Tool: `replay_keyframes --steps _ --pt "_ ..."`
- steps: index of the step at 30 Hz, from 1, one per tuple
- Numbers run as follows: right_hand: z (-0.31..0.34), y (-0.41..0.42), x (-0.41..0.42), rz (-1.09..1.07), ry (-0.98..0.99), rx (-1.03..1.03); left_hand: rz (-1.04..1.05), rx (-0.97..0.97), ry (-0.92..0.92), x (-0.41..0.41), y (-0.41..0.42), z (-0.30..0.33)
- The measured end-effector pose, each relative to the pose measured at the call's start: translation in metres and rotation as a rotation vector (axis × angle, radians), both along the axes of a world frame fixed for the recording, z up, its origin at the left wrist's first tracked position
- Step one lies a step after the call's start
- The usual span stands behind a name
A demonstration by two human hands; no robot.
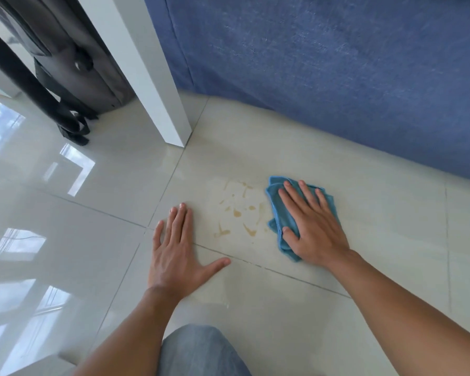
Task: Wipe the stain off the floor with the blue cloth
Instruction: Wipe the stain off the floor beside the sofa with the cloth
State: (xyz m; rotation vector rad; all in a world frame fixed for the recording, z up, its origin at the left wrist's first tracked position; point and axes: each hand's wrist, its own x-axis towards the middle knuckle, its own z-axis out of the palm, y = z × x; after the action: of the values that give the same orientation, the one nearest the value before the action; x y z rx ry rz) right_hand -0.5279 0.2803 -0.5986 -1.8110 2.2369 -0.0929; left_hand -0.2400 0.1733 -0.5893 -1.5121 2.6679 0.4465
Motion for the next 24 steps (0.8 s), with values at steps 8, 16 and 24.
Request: replay_keyframes --steps 8,16,24 --pt "0.0 -0.038 -0.033 -0.175 -0.015 0.023 -0.009 0.002 -0.01 -0.002 0.0 0.0" --pt "0.006 -0.093 -0.035 0.035 -0.127 0.019 -0.019 0.015 -0.002 -0.002 -0.002 -0.001" --pt "0.004 -0.114 0.004 0.277 -0.214 -0.037 -0.019 0.019 -0.019 -0.002 -0.003 -0.001"
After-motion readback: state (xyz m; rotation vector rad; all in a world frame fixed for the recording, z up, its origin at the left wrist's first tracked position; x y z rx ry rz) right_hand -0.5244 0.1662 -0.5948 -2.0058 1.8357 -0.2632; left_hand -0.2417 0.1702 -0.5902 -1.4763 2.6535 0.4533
